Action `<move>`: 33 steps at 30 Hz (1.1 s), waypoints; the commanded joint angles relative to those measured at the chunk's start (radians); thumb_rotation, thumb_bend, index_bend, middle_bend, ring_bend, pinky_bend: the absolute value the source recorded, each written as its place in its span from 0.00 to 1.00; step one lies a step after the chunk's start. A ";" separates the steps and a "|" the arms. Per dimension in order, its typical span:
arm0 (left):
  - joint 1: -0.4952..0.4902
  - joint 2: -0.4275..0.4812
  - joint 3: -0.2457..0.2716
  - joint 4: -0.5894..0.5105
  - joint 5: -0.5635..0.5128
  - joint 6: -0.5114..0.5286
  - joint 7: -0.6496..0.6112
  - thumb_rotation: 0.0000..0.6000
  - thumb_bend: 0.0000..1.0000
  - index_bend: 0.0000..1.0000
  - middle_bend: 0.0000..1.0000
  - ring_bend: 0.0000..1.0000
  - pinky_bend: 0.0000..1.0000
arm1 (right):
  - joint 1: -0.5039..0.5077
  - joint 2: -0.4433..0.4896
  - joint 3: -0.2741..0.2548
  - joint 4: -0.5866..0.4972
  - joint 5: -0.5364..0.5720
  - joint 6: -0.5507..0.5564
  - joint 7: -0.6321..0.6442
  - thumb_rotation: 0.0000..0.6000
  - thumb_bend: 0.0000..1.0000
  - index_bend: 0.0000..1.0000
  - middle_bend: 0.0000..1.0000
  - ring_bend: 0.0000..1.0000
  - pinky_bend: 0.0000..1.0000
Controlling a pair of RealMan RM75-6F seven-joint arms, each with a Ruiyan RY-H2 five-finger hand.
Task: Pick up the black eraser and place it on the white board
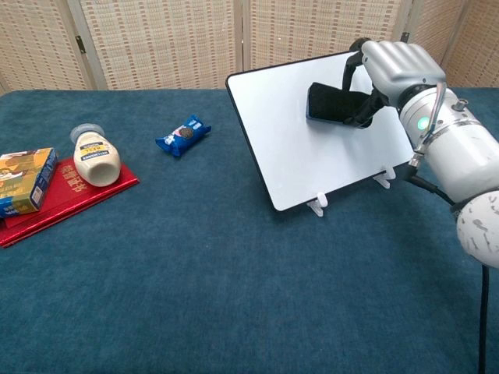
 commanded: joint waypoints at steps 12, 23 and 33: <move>0.005 0.002 0.002 -0.004 -0.001 0.009 0.008 1.00 0.26 0.09 0.02 0.19 0.13 | 0.015 -0.024 -0.006 0.068 0.008 -0.012 0.000 1.00 0.18 0.29 0.00 0.05 0.18; 0.014 -0.008 0.008 -0.009 0.025 0.024 0.051 1.00 0.26 0.09 0.02 0.19 0.13 | -0.163 0.271 -0.113 -0.368 -0.082 0.101 -0.026 1.00 0.18 0.07 0.00 0.00 0.13; 0.031 -0.018 0.013 -0.019 0.064 0.058 0.118 1.00 0.26 0.09 0.02 0.19 0.14 | -0.488 0.691 -0.410 -0.857 -0.358 0.342 0.015 1.00 0.18 0.00 0.00 0.00 0.09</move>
